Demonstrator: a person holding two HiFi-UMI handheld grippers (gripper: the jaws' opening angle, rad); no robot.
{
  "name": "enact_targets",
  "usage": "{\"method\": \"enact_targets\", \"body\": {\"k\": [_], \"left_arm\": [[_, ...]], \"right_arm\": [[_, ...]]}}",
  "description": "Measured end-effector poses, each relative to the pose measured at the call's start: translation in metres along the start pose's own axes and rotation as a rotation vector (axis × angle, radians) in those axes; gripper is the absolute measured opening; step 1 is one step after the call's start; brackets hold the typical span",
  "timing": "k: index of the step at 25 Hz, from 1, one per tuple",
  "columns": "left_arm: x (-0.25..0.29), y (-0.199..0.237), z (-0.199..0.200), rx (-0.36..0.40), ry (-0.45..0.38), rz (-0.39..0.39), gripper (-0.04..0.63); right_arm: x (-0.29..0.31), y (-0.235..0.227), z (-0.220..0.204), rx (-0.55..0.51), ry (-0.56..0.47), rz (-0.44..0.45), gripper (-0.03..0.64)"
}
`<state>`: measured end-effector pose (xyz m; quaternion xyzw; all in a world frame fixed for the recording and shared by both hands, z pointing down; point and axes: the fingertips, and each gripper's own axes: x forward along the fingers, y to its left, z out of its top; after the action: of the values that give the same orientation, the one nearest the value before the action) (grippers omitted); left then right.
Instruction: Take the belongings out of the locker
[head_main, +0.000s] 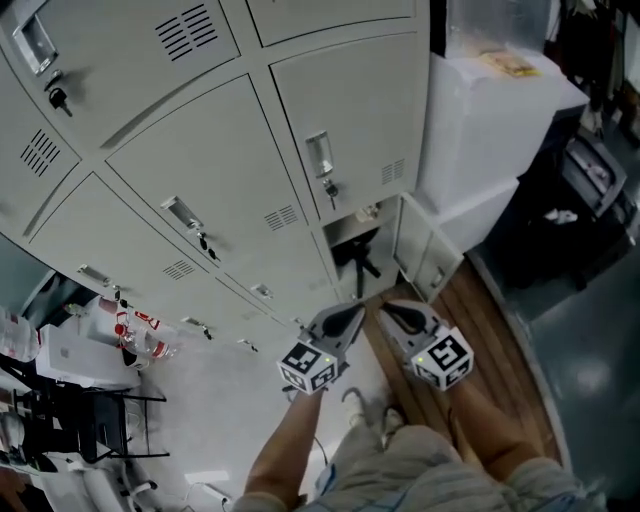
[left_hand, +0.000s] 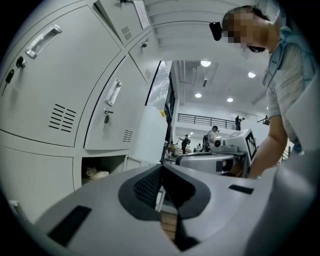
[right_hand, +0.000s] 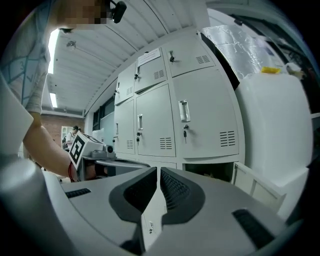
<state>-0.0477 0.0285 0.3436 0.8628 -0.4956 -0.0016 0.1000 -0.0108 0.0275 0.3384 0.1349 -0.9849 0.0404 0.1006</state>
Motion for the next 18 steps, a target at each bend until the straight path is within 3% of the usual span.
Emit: {"method": "enact_targets", "body": {"k": [10,14,18], "left_arm": [[0.042,0.083,-0.009,0.007,-0.006,-0.011,0.003],[0.06,0.105,-0.022,0.005,0.003,-0.015,0.003],[0.075,0.127,-0.04,-0.026,0.014,0.031,0.003]], "right_arm": [[0.075,-0.051,-0.002,0.0,0.017,-0.11,0.002],[0.097,-0.069,-0.011,0.023,-0.003,-0.114,0.002],[0.113,-0.09,-0.022,0.031,-0.029,-0.09,0.002]]}}
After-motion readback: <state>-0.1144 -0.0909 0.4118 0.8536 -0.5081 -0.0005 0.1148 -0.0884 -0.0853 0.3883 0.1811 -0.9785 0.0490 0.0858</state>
